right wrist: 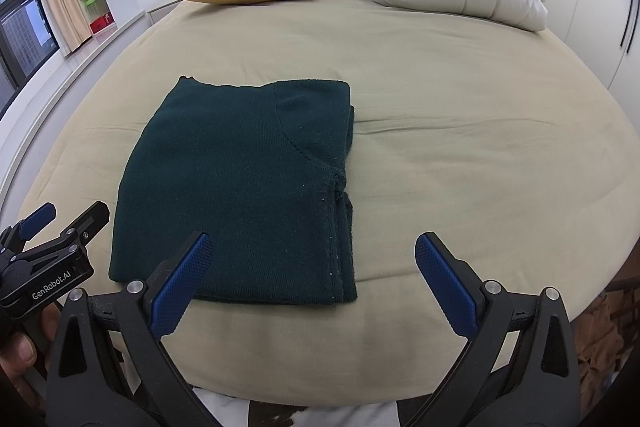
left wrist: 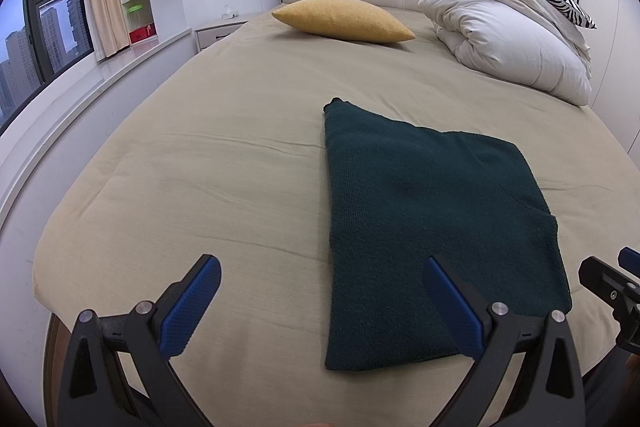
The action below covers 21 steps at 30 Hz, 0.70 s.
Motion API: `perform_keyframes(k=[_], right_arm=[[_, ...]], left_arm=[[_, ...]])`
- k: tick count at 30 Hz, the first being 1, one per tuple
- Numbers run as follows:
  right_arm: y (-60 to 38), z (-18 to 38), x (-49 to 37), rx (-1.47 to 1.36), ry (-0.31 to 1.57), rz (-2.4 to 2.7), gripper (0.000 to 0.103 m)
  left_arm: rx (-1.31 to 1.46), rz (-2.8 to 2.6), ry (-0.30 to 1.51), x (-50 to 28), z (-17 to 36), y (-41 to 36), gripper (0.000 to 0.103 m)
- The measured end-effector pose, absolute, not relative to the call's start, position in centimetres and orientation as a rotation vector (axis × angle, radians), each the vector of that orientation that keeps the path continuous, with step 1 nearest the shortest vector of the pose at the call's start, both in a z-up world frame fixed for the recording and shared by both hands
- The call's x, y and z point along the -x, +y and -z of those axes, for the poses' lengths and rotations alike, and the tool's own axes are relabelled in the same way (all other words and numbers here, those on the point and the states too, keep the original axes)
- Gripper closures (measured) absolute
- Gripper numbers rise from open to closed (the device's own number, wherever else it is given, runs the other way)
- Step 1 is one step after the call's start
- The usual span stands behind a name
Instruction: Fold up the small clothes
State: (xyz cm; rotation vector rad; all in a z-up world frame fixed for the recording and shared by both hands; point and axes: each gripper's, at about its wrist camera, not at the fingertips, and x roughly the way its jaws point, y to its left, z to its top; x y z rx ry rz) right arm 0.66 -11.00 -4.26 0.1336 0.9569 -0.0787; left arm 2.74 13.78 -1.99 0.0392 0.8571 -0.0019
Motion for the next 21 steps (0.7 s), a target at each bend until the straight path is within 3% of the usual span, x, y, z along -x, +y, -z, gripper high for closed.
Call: perform_keyframes(k=[21], right_arm=[[-10.81,4.51,-0.46,-0.139,0.959,0.077,0.000]], left_arm=[[-0.039,0.002,0.857,-2.69,1.97,13.74,0.000]])
